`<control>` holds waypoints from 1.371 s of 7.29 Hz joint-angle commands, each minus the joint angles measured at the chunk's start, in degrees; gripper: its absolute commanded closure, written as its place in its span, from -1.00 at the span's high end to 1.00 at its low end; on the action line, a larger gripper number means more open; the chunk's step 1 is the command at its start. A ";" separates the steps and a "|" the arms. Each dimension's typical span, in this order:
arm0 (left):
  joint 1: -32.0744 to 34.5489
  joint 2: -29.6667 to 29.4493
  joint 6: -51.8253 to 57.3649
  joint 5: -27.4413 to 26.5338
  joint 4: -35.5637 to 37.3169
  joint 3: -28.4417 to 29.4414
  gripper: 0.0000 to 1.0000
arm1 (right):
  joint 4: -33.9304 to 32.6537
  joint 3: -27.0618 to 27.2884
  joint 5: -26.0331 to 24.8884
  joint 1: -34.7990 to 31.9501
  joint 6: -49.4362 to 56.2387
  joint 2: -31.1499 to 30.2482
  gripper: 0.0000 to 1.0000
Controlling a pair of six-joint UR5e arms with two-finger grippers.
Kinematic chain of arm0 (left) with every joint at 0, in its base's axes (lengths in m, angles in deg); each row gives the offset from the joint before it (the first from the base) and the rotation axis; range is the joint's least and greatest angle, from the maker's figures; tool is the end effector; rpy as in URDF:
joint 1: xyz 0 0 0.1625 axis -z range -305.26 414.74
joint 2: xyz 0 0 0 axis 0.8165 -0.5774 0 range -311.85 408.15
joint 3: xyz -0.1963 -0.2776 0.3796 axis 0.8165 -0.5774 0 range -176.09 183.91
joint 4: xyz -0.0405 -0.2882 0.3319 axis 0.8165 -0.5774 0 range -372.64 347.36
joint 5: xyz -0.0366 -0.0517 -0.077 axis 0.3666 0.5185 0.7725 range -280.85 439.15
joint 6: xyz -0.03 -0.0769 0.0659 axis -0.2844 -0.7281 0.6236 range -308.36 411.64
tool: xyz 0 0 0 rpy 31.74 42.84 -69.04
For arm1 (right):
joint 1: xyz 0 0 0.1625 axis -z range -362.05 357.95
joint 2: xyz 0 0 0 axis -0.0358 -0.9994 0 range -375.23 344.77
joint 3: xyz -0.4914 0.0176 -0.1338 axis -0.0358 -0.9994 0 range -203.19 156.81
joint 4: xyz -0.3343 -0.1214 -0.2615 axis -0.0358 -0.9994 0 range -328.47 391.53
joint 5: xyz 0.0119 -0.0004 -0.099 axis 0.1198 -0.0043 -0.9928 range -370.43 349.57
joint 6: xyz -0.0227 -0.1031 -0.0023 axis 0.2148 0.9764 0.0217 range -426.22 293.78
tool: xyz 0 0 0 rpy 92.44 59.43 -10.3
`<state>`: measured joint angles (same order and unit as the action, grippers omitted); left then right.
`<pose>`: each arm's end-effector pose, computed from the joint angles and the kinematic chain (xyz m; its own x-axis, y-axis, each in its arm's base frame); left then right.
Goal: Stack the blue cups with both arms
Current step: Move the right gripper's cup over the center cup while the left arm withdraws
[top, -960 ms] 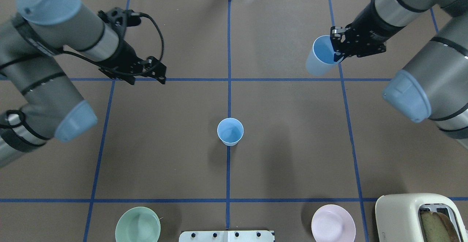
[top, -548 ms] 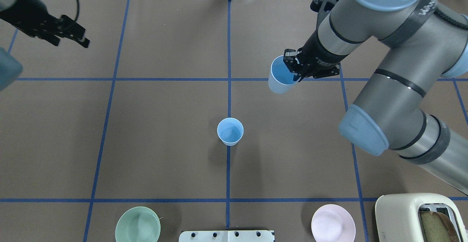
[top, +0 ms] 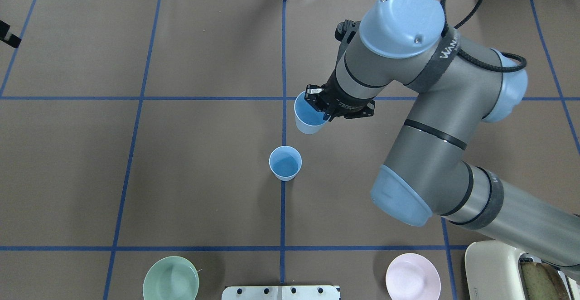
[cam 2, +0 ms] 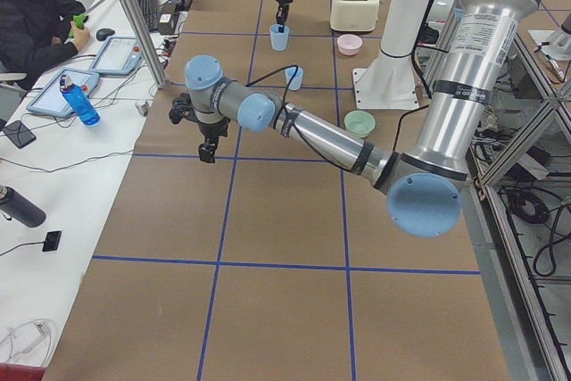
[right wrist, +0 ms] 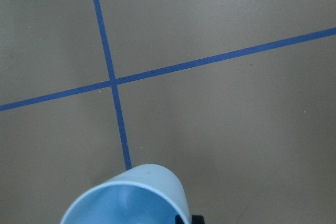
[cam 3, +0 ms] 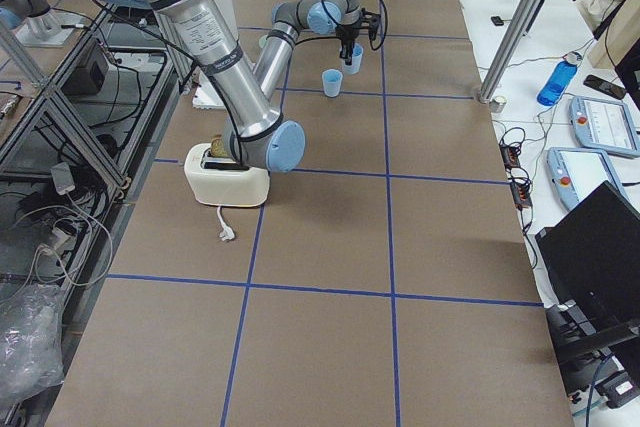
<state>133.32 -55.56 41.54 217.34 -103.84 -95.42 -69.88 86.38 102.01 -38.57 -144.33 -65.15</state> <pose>0.0707 -0.6262 0.5161 0.6154 0.2684 -0.7411 -0.0735 0.9557 0.2850 -0.4912 -0.4793 0.1800 0.5900 0.1998 0.7823 -0.2039 0.9744 -0.0951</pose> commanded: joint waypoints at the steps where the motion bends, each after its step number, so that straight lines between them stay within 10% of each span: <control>1: 3.75 3.33 5.24 0.15 -0.12 0.28 0.96 | 0.16 -2.34 -2.03 2.40 -0.82 1.93 -1.00; 10: 5.96 5.45 8.25 0.15 -0.65 1.69 0.96 | 4.11 -3.84 -8.02 9.62 -3.98 -0.17 -1.00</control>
<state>139.33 -50.11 49.79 217.49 -104.49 -93.83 -66.86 82.29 94.17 -29.13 -148.11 -64.29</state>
